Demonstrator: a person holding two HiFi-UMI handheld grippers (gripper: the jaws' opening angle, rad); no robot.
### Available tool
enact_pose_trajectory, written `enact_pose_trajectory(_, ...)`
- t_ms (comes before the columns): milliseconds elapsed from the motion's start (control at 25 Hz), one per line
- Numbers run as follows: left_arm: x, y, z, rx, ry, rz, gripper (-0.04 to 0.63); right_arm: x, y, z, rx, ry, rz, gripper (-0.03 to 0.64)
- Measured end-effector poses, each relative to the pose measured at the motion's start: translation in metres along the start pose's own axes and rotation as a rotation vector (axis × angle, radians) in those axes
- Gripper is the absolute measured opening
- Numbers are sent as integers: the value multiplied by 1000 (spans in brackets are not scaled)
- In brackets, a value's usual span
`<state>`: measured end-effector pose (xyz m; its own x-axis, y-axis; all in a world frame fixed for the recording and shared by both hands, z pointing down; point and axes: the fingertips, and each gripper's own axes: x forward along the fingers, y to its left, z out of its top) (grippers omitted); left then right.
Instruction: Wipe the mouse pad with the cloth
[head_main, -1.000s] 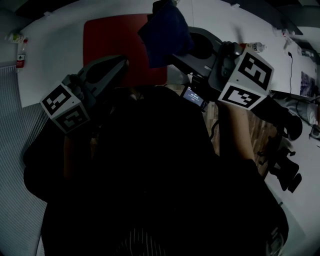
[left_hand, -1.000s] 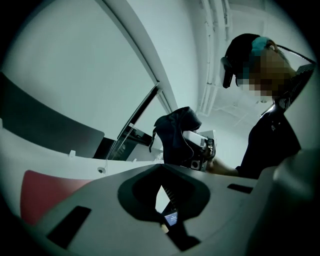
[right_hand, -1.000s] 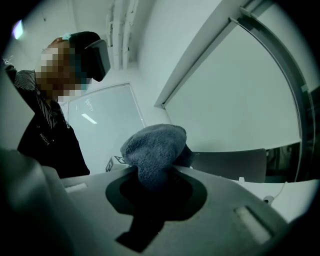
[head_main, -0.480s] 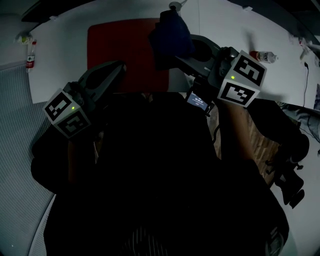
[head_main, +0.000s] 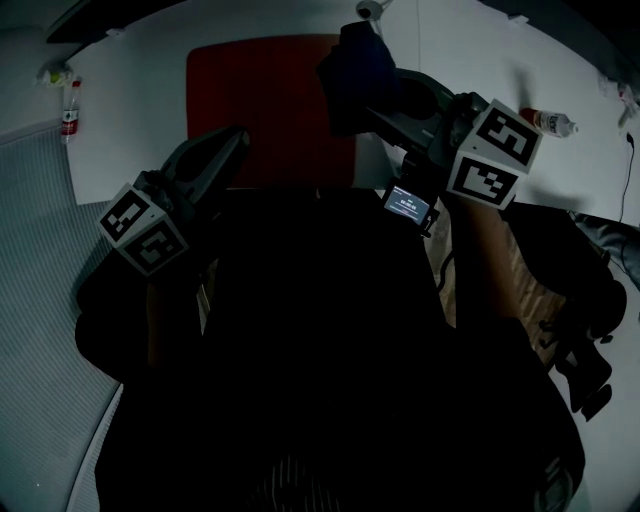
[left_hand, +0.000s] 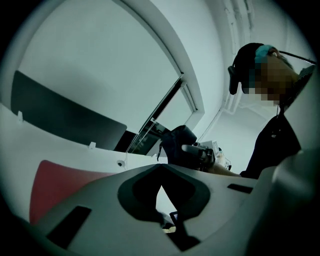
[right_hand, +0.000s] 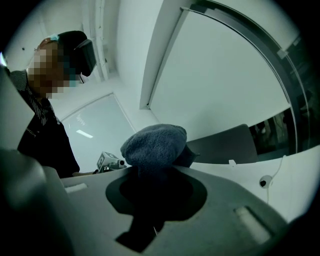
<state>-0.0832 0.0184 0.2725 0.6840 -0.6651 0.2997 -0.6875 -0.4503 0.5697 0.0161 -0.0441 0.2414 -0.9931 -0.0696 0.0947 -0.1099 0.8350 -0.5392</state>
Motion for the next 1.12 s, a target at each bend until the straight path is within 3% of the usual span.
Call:
enact_pose_trajectory(160, 2, 31, -17, -30, 64, 0, 8, 22, -15, 1, -38, 47, -49, 66)
enact_pose_trajectory(280, 5, 70, -6, -19, 100, -6, 8, 46, -39, 9, -24, 63, -98, 66)
enact_pose_trajectory(600, 28, 133, 0, -46, 118, -7, 8, 64, -97, -9, -17, 176, -208, 66)
enact_pose_trajectory(840, 34, 164, -17, -92, 160, -1, 8, 80, -126, -30, 3, 242, -236, 66)
enact_pose_trajectory(1000, 39, 189, -47, -101, 273, 5, 8, 91, -140, -39, 21, 268, -235, 66)
enact_pose_trajectory(1120, 45, 209, -55, -89, 292, 20, 8, 98, -153, -54, 38, 301, -245, 66)
